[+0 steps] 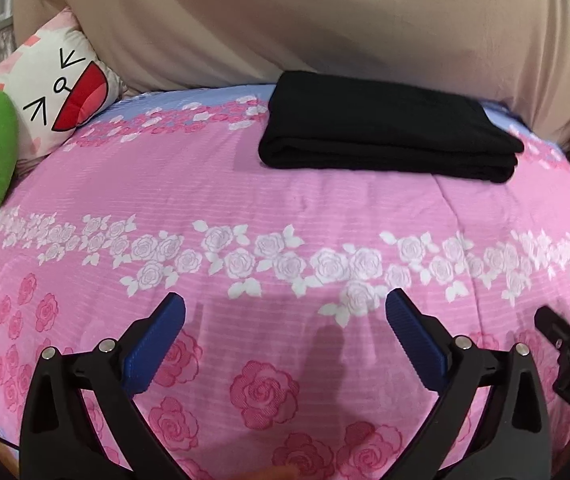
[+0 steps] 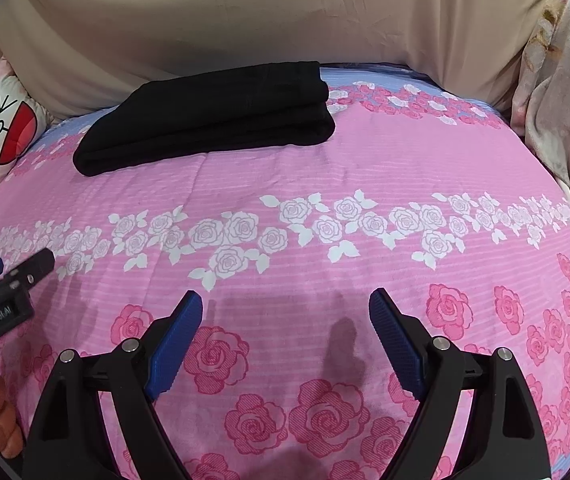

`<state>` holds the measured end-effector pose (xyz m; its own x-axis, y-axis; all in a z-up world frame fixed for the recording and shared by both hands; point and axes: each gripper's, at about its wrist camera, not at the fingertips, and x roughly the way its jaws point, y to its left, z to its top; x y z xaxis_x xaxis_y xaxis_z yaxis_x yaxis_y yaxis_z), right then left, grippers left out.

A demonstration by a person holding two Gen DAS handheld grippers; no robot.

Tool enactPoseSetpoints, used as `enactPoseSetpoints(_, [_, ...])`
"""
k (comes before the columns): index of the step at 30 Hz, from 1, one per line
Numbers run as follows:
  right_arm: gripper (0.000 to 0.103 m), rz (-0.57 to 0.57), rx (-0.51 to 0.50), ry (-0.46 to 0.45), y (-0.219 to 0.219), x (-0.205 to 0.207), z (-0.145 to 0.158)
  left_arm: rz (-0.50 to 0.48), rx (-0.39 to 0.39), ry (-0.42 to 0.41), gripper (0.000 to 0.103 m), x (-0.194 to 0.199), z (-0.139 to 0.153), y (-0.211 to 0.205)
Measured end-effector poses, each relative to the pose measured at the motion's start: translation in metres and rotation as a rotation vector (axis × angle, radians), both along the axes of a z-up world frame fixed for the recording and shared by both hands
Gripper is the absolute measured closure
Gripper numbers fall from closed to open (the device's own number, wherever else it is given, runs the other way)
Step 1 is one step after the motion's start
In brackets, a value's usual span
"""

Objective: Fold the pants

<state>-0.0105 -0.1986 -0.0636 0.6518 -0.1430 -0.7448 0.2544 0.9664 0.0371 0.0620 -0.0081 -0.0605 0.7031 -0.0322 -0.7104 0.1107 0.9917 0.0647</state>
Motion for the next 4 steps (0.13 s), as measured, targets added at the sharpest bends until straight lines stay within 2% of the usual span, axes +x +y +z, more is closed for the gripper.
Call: enactPoseSetpoints(4, [0.02, 0.001, 0.0, 0.0, -0.0002, 0.0002, 0.0, -0.026, 0.048, -0.006, 0.005, -0.0028, -0.0011, -0.0091])
